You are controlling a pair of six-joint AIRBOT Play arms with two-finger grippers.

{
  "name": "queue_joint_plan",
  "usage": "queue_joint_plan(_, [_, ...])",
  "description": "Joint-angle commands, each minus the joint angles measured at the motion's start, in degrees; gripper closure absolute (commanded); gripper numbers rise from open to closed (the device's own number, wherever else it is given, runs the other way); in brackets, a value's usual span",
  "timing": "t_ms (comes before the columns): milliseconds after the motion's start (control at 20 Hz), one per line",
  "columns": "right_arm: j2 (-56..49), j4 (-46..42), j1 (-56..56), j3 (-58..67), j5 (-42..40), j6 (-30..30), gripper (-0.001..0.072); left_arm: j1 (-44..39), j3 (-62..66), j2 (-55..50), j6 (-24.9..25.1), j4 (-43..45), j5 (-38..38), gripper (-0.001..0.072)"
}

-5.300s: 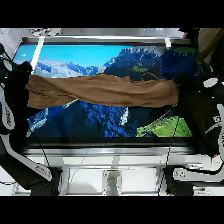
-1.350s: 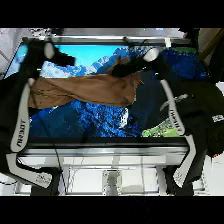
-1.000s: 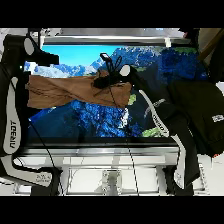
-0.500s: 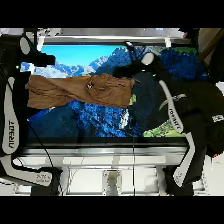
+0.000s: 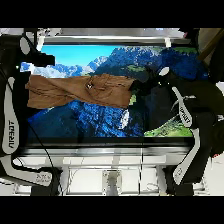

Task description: Fold the clothes and pants, and hang the long-sleeved shirts on hangers.

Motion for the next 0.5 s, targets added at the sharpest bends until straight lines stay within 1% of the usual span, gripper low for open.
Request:
queue_joint_plan(0, [-2.1, 12.1, -0.3, -2.0, -4.3, -2.2, 0.0005, 0.1, 0.0, 0.0, 0.0, 0.0, 0.0, 0.0700])
queue_joint_plan(200, [-2.9, 11.9, 1.7, -2.0, -5.2, -2.2, 0.0007, 0.1, 0.0, 0.0, 0.0, 0.0, 0.0, 0.0700])
queue_joint_plan(250, [-2.9, 11.5, 2.4, -2.0, -5.4, -2.1, 0.0024, 0.1, 0.0, 0.0, 0.0, 0.0, 0.0, 0.0700])
queue_joint_plan(350, [-2.9, 11.5, 3.9, -2.0, -6.1, -2.2, 0.0028, 0.1, 0.0, 0.0, 0.0, 0.0, 0.0, 0.0700])
queue_joint_plan(400, [-2.9, 11.5, 4.6, -2.0, -6.3, -2.2, 0.0096, 0.1, 0.0, 0.0, 0.0, 0.0, 0.0, 0.0700])
queue_joint_plan(450, [-2.9, 11.5, 5.1, -2.0, -6.3, -2.2, 0.0266, 0.1, 0.0, 0.0, 0.0, 0.0, 0.0, 0.0701])
